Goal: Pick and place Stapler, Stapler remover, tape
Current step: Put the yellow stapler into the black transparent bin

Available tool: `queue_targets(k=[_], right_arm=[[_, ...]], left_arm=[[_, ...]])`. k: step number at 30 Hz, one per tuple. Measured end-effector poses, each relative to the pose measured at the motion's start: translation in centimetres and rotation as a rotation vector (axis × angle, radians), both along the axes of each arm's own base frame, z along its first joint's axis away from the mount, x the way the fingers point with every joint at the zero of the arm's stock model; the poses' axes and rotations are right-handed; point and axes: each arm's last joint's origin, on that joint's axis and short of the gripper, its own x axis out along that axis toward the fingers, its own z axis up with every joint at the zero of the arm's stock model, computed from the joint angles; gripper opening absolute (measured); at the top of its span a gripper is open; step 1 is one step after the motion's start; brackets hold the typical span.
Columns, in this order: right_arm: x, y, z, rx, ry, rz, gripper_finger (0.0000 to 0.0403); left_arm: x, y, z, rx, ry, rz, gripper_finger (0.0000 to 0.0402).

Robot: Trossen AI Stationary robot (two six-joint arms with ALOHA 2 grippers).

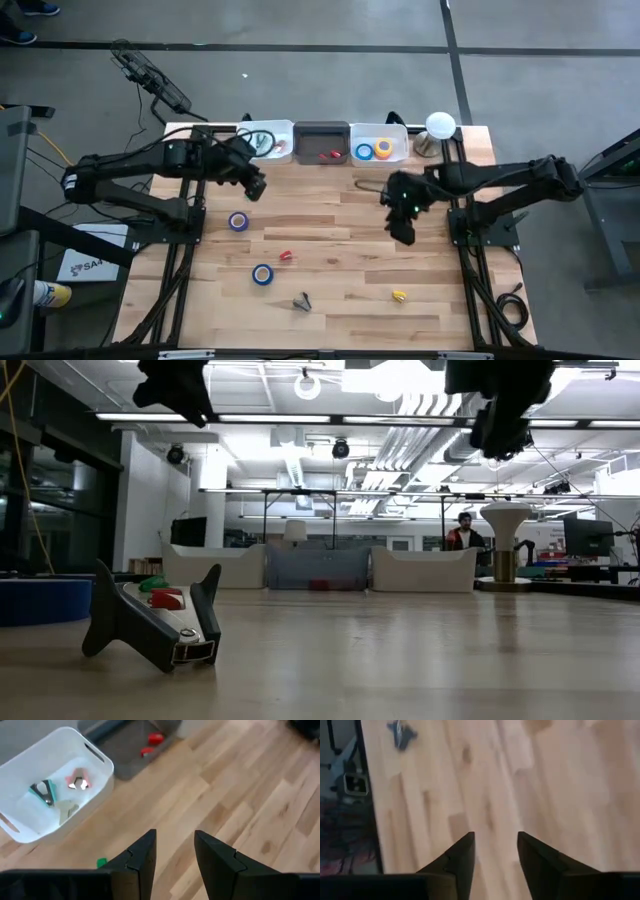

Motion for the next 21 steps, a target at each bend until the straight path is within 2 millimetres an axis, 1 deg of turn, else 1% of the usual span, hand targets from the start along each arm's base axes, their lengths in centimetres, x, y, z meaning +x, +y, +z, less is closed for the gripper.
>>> queue_targets(k=[5,9,11,16,21], right_arm=[[-0.5,3.1,-0.7,0.062,0.129,-0.008,0.0188],[-0.7,5.7,-1.8,0.063,0.228,0.011,0.0223],[-0.7,7.2,-2.4,0.045,0.258,0.032,0.023],[-1.0,10.6,-4.2,-0.038,0.322,0.058,0.0232],[-0.9,13.5,-5.8,-0.021,0.352,0.034,0.0232]], left_arm=[[-0.1,-1.0,-0.2,0.024,0.036,-0.035,0.0131],[-0.1,-1.5,-0.5,0.029,0.049,-0.062,0.0131],[0.0,-1.8,-0.7,0.029,0.055,-0.077,0.0131],[0.0,-2.4,-1.3,0.026,0.073,-0.103,0.0131],[0.0,-2.7,-1.5,0.017,0.078,-0.118,0.0131]])
